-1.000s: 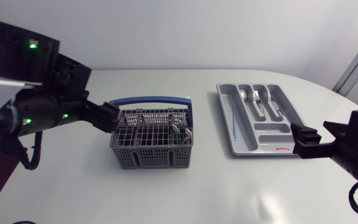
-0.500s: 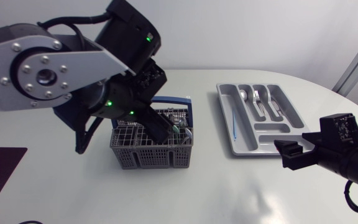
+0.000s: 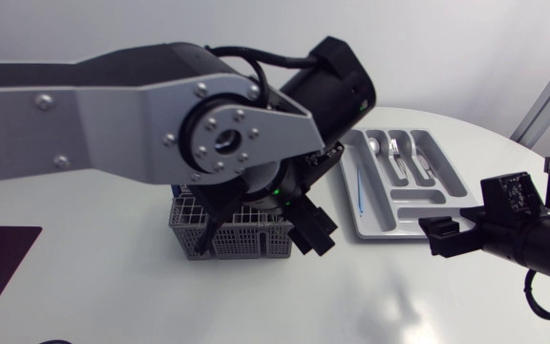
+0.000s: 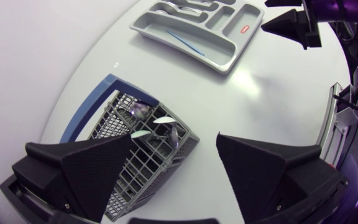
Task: Unload the cutlery basket into the drawer organizer.
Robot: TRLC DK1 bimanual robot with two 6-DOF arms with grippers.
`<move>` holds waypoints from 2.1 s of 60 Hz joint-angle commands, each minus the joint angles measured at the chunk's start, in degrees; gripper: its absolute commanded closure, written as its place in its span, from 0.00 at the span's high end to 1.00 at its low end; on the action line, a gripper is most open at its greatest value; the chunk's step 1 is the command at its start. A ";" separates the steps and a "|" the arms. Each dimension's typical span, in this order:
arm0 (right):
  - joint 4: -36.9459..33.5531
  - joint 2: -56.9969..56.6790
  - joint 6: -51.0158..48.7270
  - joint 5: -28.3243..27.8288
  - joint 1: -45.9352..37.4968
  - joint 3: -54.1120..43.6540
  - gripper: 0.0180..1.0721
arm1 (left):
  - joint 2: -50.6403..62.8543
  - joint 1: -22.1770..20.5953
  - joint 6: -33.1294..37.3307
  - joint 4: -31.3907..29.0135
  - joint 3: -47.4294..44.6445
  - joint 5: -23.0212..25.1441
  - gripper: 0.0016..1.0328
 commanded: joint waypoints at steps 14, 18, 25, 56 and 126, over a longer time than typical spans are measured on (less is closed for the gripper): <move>1.53 0.61 -1.18 -0.20 -0.01 -0.67 0.95 | 6.20 -1.50 -5.93 -4.97 3.61 -6.58 0.85; 1.53 0.61 -1.18 -0.20 0.07 -0.75 0.95 | 6.82 -1.94 -6.28 -5.06 3.96 -8.78 0.81; 2.24 0.79 -1.18 -0.11 0.16 -1.02 0.95 | 7.87 -2.12 -6.55 -4.97 4.75 -9.57 0.69; 2.76 0.79 -1.10 0.15 0.60 -1.72 0.95 | 12.44 -3.17 -7.07 -4.97 5.28 -14.32 0.36; 4.34 -0.09 -1.10 0.59 1.39 -3.57 0.95 | 11.39 -5.81 -6.63 -4.97 4.48 -22.84 0.07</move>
